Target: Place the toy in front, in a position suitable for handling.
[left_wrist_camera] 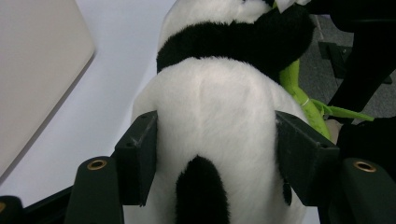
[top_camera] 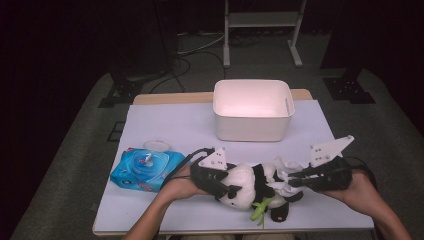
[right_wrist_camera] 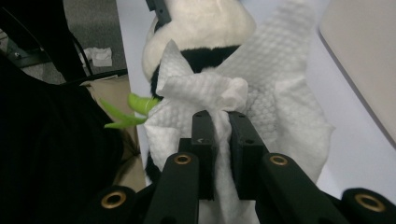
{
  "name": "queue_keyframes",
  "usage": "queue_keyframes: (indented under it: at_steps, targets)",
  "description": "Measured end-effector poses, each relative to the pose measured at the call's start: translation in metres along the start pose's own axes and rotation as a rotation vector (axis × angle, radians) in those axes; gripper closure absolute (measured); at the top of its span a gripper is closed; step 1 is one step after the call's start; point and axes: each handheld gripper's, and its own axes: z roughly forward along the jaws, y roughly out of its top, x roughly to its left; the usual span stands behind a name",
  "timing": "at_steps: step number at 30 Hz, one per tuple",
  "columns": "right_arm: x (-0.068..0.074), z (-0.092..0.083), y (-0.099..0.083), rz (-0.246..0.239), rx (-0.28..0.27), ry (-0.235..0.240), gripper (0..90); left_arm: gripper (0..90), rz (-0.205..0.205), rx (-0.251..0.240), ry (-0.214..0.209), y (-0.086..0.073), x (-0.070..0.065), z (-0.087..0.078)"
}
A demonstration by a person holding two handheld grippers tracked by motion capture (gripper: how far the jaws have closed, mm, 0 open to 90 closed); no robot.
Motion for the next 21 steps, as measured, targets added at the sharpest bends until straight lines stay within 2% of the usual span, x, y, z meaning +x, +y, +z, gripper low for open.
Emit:
queue_keyframes:
  at_steps: [5,9,14,21]
  targets:
    - [0.003,-0.008,-0.013,0.019,-0.015,-0.001,81.2,35.0,-0.002,0.007,-0.001,0.001,0.001,0.000]
    - [0.003,-0.009,-0.015,0.023,-0.014,-0.002,81.2,35.0,-0.002,0.004,0.004,0.002,-0.001,0.001]
    - [0.001,-0.006,-0.005,0.006,-0.011,-0.013,81.3,35.4,0.006,0.011,0.004,0.003,-0.002,0.002]
    - [-0.008,0.008,0.013,-0.018,0.000,0.010,81.3,36.1,0.010,0.010,-0.004,0.005,-0.004,0.003]
